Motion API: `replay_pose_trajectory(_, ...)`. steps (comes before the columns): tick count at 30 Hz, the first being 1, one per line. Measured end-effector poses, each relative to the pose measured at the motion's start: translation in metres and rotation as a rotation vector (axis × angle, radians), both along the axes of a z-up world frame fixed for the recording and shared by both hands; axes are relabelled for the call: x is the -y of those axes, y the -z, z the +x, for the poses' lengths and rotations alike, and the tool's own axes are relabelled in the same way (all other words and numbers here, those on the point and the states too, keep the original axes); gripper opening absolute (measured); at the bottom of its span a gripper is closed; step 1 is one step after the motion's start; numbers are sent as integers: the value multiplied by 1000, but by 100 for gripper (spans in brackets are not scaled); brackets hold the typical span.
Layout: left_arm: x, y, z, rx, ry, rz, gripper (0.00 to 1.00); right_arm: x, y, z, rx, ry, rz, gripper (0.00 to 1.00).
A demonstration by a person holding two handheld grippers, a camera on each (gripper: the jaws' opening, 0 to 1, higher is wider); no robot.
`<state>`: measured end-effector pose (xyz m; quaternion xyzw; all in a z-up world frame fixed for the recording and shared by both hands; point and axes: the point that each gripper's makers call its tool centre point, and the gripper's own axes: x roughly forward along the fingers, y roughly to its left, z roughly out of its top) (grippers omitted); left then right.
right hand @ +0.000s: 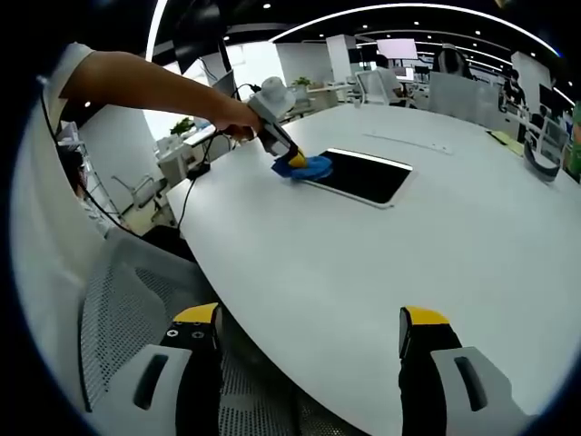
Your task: Wipe the mirror surface with the cleaning cloth until all visible marks leave the cleaned area.
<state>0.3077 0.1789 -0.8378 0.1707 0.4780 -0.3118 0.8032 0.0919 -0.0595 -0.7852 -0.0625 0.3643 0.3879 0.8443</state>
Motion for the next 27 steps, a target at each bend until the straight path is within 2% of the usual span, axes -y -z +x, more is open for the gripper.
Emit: replay_pose_trajectory(27, 13, -1, 3, 13, 19, -12, 6, 3, 3, -3, -8, 4, -5, 78)
